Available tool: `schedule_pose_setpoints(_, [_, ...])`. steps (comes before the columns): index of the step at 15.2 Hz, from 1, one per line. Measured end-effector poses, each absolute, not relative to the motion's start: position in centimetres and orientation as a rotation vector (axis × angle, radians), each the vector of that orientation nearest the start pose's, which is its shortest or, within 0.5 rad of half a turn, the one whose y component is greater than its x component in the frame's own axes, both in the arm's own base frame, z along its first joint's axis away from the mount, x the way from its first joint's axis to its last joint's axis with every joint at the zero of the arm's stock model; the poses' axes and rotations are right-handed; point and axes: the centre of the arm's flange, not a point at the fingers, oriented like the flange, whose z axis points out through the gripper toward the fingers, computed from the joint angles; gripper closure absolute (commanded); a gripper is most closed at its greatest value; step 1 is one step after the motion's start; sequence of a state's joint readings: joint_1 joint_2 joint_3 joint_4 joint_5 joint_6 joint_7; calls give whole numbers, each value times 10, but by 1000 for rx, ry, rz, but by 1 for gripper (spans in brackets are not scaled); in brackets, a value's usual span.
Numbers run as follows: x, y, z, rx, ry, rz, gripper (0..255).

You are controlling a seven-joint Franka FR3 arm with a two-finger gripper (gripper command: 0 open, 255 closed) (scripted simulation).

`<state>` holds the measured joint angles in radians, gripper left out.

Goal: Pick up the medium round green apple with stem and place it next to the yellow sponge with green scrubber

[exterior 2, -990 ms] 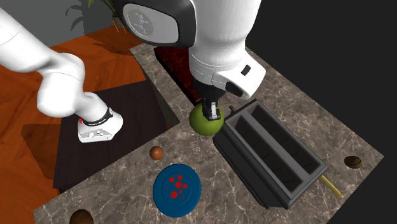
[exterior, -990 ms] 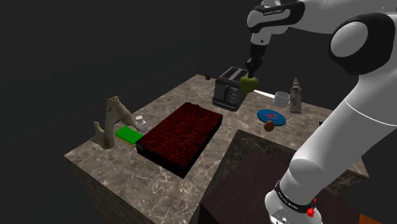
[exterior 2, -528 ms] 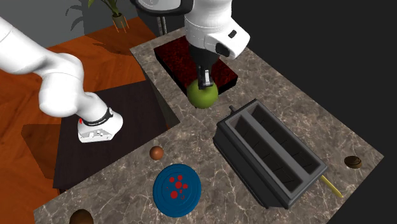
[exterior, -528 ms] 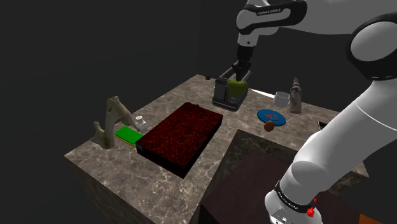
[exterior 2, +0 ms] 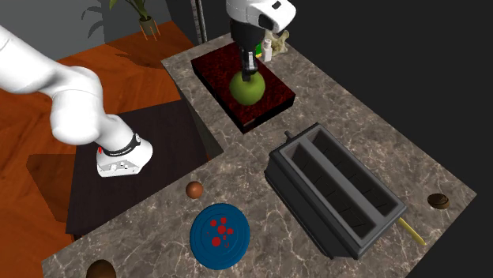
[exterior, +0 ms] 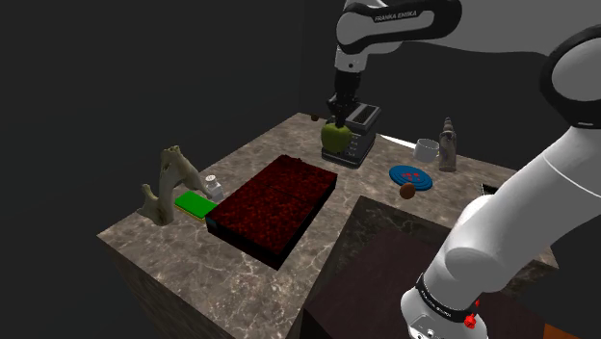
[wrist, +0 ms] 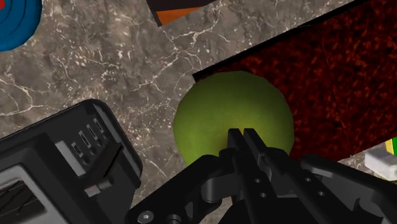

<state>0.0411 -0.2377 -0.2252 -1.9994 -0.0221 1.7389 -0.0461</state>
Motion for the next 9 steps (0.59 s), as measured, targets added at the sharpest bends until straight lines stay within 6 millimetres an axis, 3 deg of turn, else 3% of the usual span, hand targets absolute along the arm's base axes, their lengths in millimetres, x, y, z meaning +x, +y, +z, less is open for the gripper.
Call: schedule_pose_setpoints(9, [496, 18, 555, -3101, 198, 38, 255])
